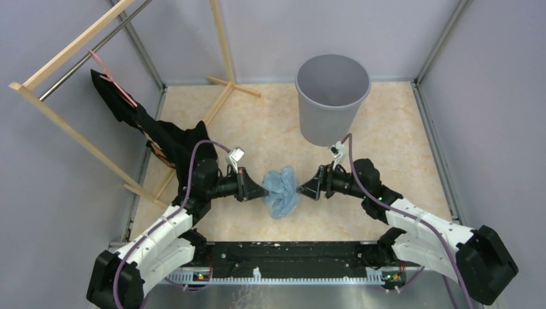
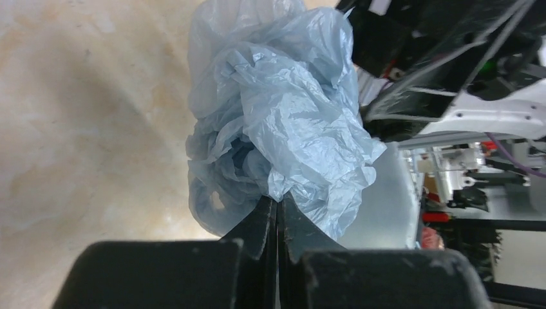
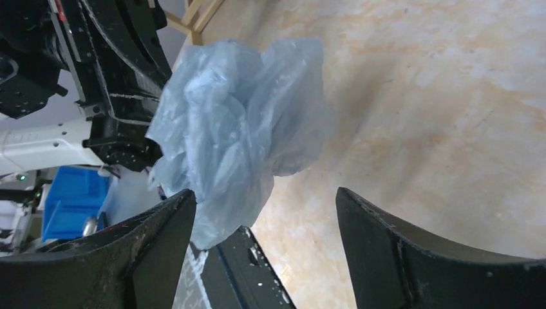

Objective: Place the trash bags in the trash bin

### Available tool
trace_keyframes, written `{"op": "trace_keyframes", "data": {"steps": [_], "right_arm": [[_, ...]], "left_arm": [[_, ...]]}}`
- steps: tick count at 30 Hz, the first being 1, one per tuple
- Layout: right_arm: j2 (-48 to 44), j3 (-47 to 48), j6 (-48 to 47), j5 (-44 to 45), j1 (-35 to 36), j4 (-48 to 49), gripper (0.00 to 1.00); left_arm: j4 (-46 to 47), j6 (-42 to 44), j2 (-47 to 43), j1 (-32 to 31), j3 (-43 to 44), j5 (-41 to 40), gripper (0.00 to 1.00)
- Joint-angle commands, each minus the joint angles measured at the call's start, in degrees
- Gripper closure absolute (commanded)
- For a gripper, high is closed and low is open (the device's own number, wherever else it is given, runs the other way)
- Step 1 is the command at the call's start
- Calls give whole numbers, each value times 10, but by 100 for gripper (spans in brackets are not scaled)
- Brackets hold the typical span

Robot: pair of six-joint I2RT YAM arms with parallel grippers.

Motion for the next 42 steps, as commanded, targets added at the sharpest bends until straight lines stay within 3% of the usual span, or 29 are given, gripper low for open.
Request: {"op": "trace_keyframes", "data": {"steps": [1, 8, 10, 13, 14, 18, 22, 26, 33, 42], "right_arm": [[53, 2, 15, -31, 27, 108, 24], [45, -39, 52, -10, 44, 162, 43], [21, -53, 60, 6, 44, 172, 59], [-24, -61, 58, 49, 44, 142, 98], [-44, -53, 47, 76, 44, 95, 100], [-155, -4, -5, 278, 44, -155, 100], [-246, 26, -16, 428, 44, -320, 100], [-293, 34, -16, 460, 44, -368, 100], [-280, 77, 9, 565, 44, -455, 100], [-240, 93, 22, 555, 44, -442, 100]], "left_arm": [[184, -116, -2, -12, -30, 52, 100], [191, -113, 30, -49, -22, 28, 100], [190, -112, 38, -54, -19, 27, 100], [163, -95, 37, -55, -6, 20, 100], [138, -81, 32, -55, 4, 7, 100], [-33, -21, -11, -55, 54, -106, 100], [-75, 0, -54, -55, 56, -168, 100], [-76, 0, -54, -55, 50, -164, 100], [-132, 25, -41, -55, 69, -178, 100], [-151, 33, -23, -54, 68, -131, 100]]}}
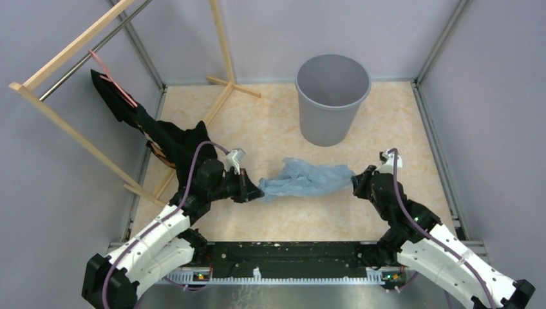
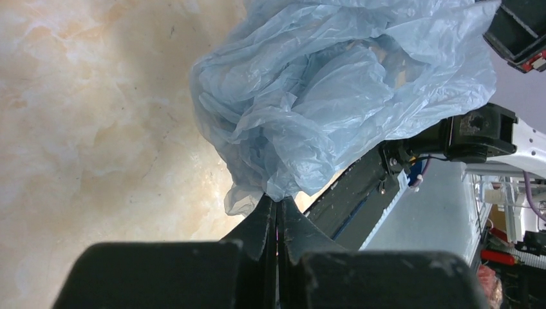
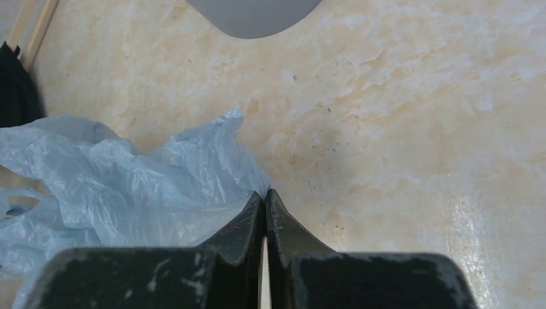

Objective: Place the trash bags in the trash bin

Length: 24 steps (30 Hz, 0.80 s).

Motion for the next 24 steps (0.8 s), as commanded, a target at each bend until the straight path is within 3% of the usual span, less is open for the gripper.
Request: {"op": "trace_keyframes", "data": {"steps": [1, 3, 5, 11, 14, 16, 20, 24], "right_arm": [[27, 39, 10, 34, 4, -13, 100], [31, 49, 23, 39, 3, -25, 100], [26, 59, 51, 51, 3, -40, 100], [-6, 66, 47, 16, 3, -17, 100], [-3, 57, 6, -64, 4, 34, 100], [-4, 47, -39, -139, 4, 80, 100], [-5, 27, -81, -249, 4, 153, 100], [-4, 15, -89, -325, 3, 207, 100]], "left_arm": [[-14, 13, 4, -1, 21, 27, 100], [-21, 19, 3, -1, 25, 31, 100], [-23, 31, -1, -1, 26, 36, 88], [-16, 45, -9, -1, 32, 48, 31], [29, 41, -2, -2, 41, 91, 10], [85, 27, 14, -2, 47, 128, 2], [214, -39, 88, -19, 62, 179, 2], [179, -23, 170, -48, 121, 117, 2]]}}
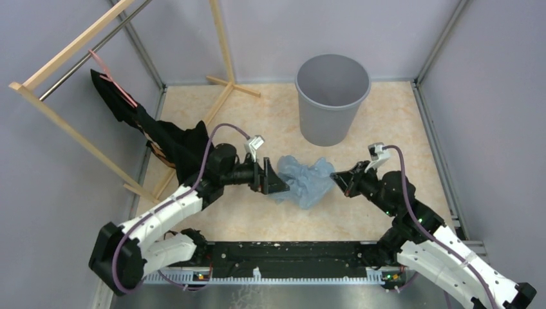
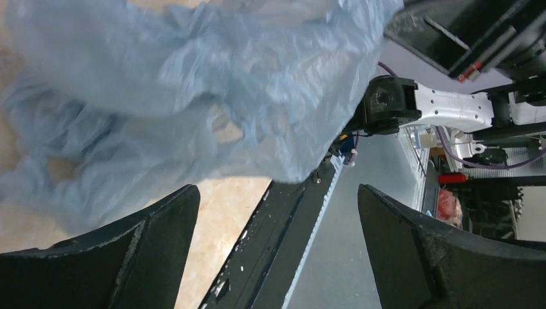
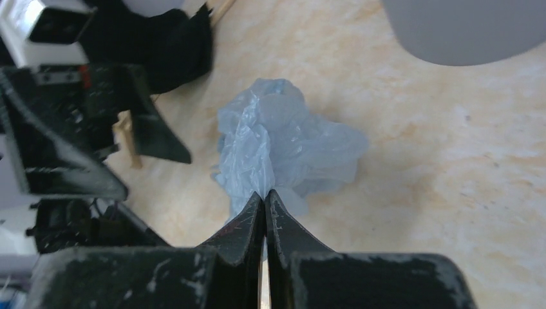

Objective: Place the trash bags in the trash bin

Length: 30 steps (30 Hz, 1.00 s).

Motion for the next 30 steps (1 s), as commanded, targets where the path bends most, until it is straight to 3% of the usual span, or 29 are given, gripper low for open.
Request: {"op": "trace_keyframes", "data": {"steps": [1, 6, 11, 14, 19, 22, 25, 26, 29, 30], "right_arm": [[0, -9, -37, -129, 4, 100, 100], [3, -6, -46, -171, 4, 103, 100], [2, -5, -59, -192, 4, 103, 100], [2, -6, -61, -197, 3, 104, 100], [7, -13, -62, -212, 3, 116, 100], [12, -10, -63, -213, 4, 112, 100], [12, -6, -65, -201, 4, 92, 100], [11, -3, -66, -190, 4, 81, 100], [4, 2, -66, -131, 3, 44, 100], [1, 4, -63, -107, 4, 30, 100]], "left_arm": [[22, -2, 73, -21, 73, -37, 2], [33, -5, 108, -21, 88, -68, 2], [30, 4, 144, -21, 94, -81, 10], [9, 15, 154, -21, 98, -107, 2], [27, 9, 187, -21, 110, -115, 2], [57, -7, 216, -21, 125, -76, 25], [66, -6, 217, -20, 136, -76, 68], [56, 1, 209, -20, 140, -90, 78], [27, 33, 165, -21, 153, -134, 100], [19, 46, 149, -20, 159, -143, 100]]}}
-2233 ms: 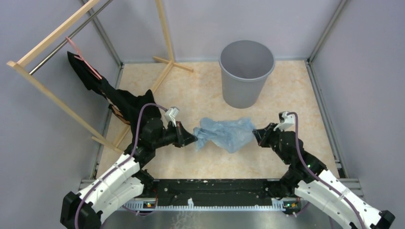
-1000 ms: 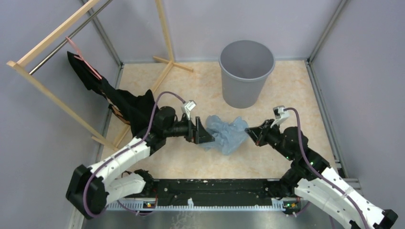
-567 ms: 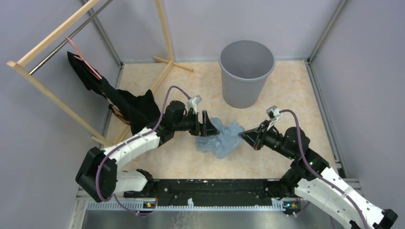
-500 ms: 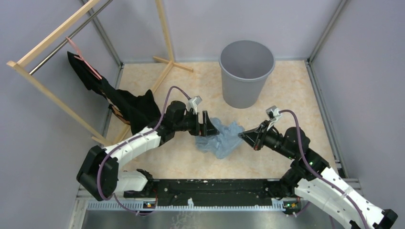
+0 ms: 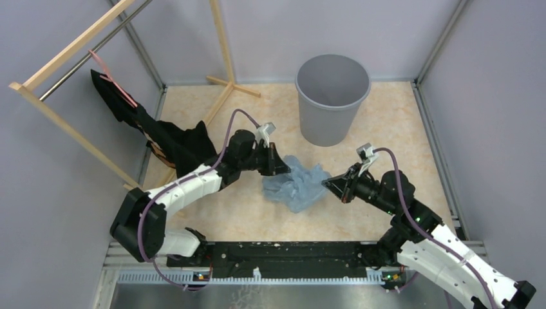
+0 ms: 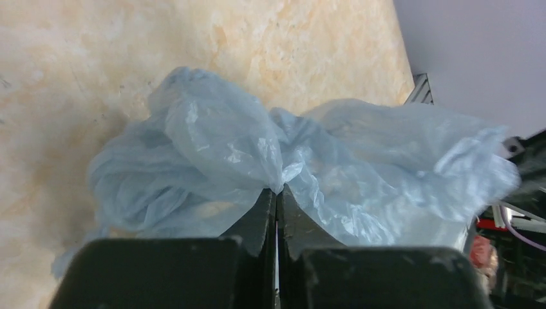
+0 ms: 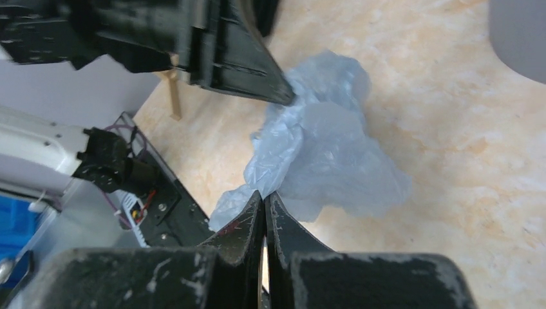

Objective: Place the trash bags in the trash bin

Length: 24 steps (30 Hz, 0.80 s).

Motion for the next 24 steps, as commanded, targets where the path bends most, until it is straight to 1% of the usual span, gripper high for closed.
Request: {"op": "trace_keyframes", "data": {"steps": [1, 5, 7, 9, 11, 14, 17, 19, 21, 24], "right_arm": [[-13, 17, 1, 104, 4, -51, 100], [-30, 20, 32, 255, 4, -105, 100], [-37, 17, 42, 299, 4, -113, 100], [-38, 10, 44, 305, 3, -102, 100], [-33, 2, 42, 284, 4, -78, 100], [-12, -4, 29, 236, 4, -39, 100], [22, 11, 23, 229, 4, -40, 99], [37, 20, 12, 215, 3, -39, 86], [48, 31, 3, 206, 4, -48, 70], [55, 48, -32, 167, 3, -59, 51]], "left_arm": [[-3, 55, -82, 0, 49, -47, 100], [-53, 116, -168, 0, 87, -95, 100], [-67, 144, -224, 0, 101, -130, 100], [-67, 154, -268, -1, 108, -157, 100], [-65, 152, -298, 0, 114, -161, 100], [-69, 119, -309, 0, 125, -112, 100], [-65, 92, -303, 0, 123, -57, 100], [-76, 90, -299, 0, 118, -56, 100], [-114, 81, -295, 0, 117, -98, 100], [-160, 70, -277, 0, 119, -135, 100]]}}
